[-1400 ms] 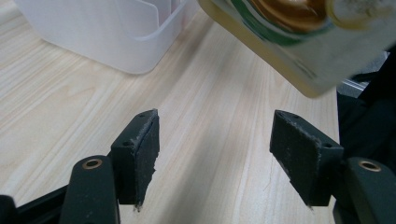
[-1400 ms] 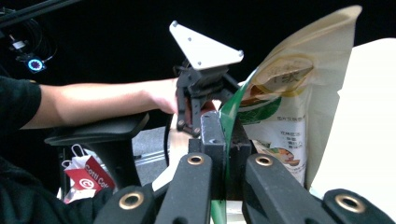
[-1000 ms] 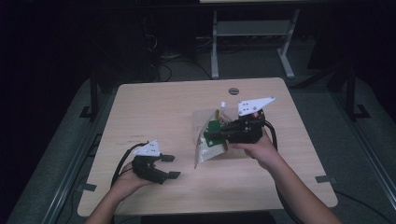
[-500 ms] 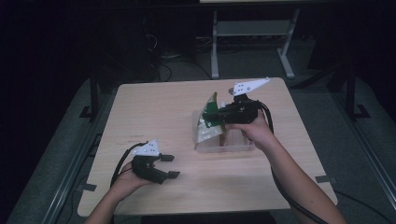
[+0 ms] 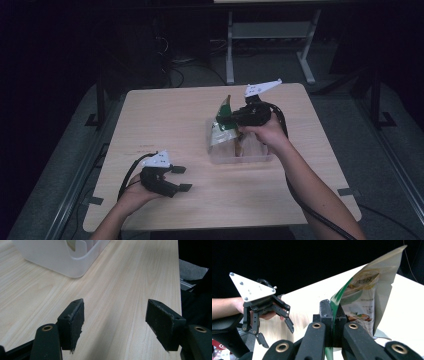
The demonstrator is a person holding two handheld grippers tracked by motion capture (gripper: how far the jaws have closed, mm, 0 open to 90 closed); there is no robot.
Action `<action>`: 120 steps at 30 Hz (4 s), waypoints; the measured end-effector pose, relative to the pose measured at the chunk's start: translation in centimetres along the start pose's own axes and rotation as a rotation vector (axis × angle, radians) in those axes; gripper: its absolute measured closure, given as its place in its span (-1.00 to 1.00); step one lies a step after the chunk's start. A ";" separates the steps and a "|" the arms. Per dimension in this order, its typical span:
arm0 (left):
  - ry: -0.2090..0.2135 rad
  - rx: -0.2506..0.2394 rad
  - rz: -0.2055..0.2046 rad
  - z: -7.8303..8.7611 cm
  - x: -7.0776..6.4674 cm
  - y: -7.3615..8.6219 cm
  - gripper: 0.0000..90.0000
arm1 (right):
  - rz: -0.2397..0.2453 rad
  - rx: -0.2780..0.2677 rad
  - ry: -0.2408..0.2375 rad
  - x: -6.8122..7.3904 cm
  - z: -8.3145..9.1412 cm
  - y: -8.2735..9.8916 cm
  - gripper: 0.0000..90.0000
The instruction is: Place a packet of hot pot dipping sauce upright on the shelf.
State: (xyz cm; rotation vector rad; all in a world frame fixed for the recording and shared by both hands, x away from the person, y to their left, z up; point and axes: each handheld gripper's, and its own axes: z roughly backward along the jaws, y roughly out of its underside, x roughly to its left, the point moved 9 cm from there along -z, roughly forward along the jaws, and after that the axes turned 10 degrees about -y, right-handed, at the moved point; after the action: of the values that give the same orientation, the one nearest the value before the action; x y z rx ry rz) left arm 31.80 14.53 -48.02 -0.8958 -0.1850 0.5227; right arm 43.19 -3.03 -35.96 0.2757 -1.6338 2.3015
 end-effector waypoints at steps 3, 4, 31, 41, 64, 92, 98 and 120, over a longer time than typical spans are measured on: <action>0.002 0.001 0.001 -0.1 0.0 0.0 -0.31 | 0.000 0.012 0.003 -0.3 -0.3 0.4 1.00; 0.003 0.001 0.001 -0.1 0.0 0.0 -0.31 | -0.006 0.013 0.004 -0.3 -0.3 0.5 1.00; 0.020 0.036 -0.025 -0.5 -0.3 0.4 -0.33 | -0.007 0.081 0.043 -0.7 -1.5 1.6 0.97; 0.022 0.047 -0.030 -0.5 -0.3 0.5 -0.34 | -0.017 0.027 0.039 -0.4 -0.9 0.8 0.74; -0.021 0.086 -0.018 0.3 -0.1 0.4 -0.37 | 0.070 0.084 0.120 3.3 1.4 2.5 -0.20; -0.078 0.114 0.000 3.4 -0.6 3.8 -0.39 | 0.081 0.138 0.254 7.8 6.4 12.5 -0.40; -0.116 0.143 -0.012 3.9 -0.4 5.0 -0.40 | 0.036 0.186 0.324 6.6 7.9 15.6 -0.40; -0.217 0.240 -0.047 4.5 2.1 7.8 -0.50 | -0.041 0.234 0.464 3.9 11.8 20.8 -0.43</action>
State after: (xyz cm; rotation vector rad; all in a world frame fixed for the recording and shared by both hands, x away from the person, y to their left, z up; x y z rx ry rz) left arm 29.18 22.70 -51.41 -0.5991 -0.3321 0.5847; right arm 31.98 -19.96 -49.18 -0.1653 -1.1259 2.3021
